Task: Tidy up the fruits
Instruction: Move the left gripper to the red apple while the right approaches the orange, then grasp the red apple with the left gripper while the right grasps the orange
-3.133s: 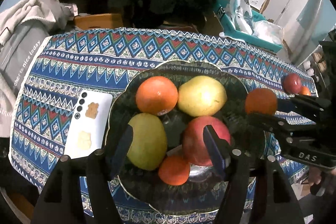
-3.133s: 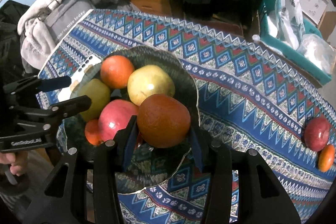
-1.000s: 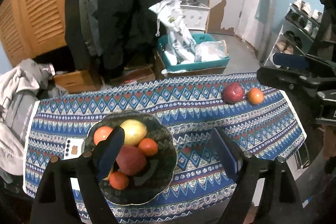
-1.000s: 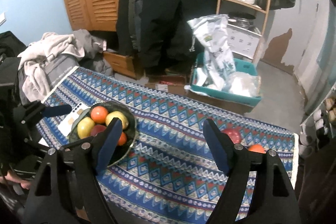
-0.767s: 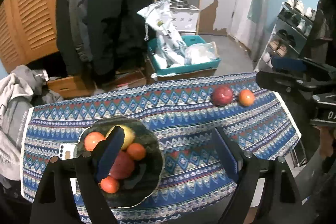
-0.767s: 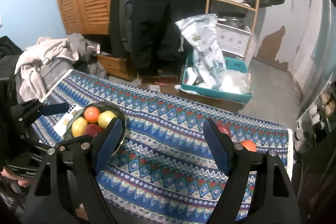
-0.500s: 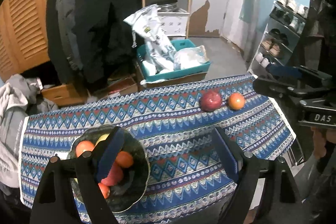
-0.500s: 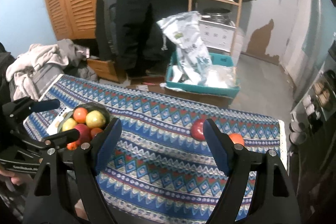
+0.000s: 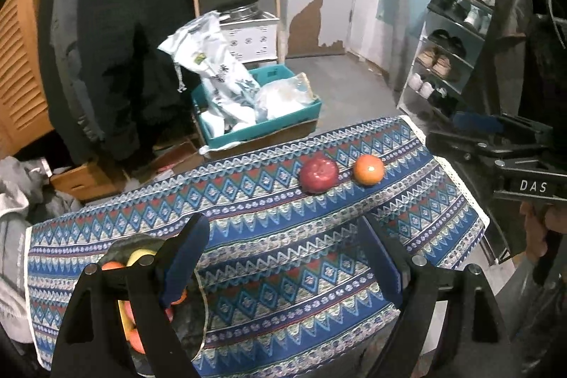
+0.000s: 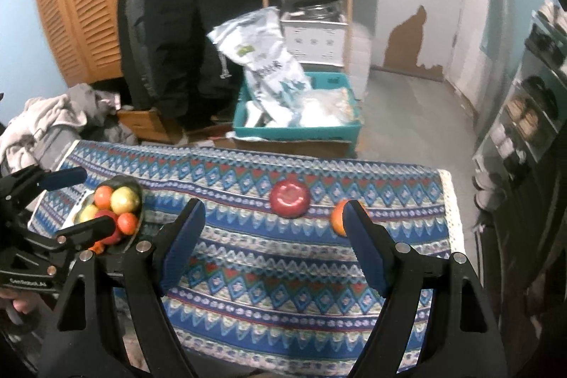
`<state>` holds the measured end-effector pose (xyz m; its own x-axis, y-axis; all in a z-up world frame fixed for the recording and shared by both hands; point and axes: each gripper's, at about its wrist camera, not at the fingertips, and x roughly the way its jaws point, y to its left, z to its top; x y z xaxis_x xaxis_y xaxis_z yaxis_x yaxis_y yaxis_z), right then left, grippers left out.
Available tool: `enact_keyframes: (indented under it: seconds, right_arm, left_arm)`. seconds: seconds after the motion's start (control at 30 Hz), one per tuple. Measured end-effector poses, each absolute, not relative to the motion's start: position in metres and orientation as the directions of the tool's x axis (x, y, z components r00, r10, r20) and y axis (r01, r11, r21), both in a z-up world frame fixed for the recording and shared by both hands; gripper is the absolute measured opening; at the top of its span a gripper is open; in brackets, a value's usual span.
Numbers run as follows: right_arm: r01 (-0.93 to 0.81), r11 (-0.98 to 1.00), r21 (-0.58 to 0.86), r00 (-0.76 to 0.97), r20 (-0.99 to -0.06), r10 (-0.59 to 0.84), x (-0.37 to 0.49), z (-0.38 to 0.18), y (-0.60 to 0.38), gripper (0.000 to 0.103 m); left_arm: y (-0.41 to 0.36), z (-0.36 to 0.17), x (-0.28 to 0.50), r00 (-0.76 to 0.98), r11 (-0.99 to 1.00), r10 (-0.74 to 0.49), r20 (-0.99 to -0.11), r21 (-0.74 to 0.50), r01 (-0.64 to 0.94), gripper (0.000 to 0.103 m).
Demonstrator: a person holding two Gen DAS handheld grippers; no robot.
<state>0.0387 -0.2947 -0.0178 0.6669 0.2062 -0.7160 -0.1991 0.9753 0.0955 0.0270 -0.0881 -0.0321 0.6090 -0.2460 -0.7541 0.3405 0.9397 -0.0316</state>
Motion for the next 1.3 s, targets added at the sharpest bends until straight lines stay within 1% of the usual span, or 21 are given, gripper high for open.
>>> enact_keyframes:
  seconds: [0.17, 0.33, 0.47, 0.7, 0.9, 1.1, 1.3]
  right_arm:
    - [-0.157, 0.979, 0.127, 0.648, -0.735, 0.200, 0.046, -0.027, -0.322, 0.079]
    - [-0.141, 0.975, 0.173, 0.604, -0.765, 0.223, 0.066, -0.035, -0.344, 0.079]
    - [-0.144, 0.978, 0.150, 0.572, -0.794, 0.206, 0.084, -0.036, -0.358, 0.079]
    - [-0.163, 0.981, 0.106, 0.504, -0.846, 0.175, 0.119, -0.048, -0.374, 0.079]
    - [-0.154, 0.978, 0.141, 0.434, -0.879, 0.195, 0.152, -0.083, -0.382, 0.079]
    - [-0.143, 0.975, 0.170, 0.355, -0.911, 0.211, 0.179, -0.132, -0.382, 0.079]
    - [-0.103, 0.974, 0.201, 0.260, -0.940, 0.221, 0.199, -0.185, -0.388, 0.079]
  left_arm:
    - [-0.105, -0.039, 0.039, 0.587, 0.934, -0.250, -0.770, -0.032, 0.356, 0.087]
    - [-0.127, -0.044, 0.057, 0.567, 0.922, -0.259, -0.782, -0.024, 0.387, 0.087]
    - [-0.146, -0.050, 0.075, 0.555, 0.913, -0.250, -0.793, -0.003, 0.407, 0.087]
    - [-0.168, -0.067, 0.113, 0.513, 0.900, -0.264, -0.817, -0.017, 0.435, 0.087]
    - [-0.180, -0.091, 0.149, 0.475, 0.901, -0.259, -0.841, -0.033, 0.433, 0.087]
    - [-0.186, -0.122, 0.176, 0.420, 0.901, -0.277, -0.864, -0.082, 0.426, 0.087]
    - [-0.190, -0.157, 0.197, 0.375, 0.903, -0.263, -0.889, -0.090, 0.420, 0.087]
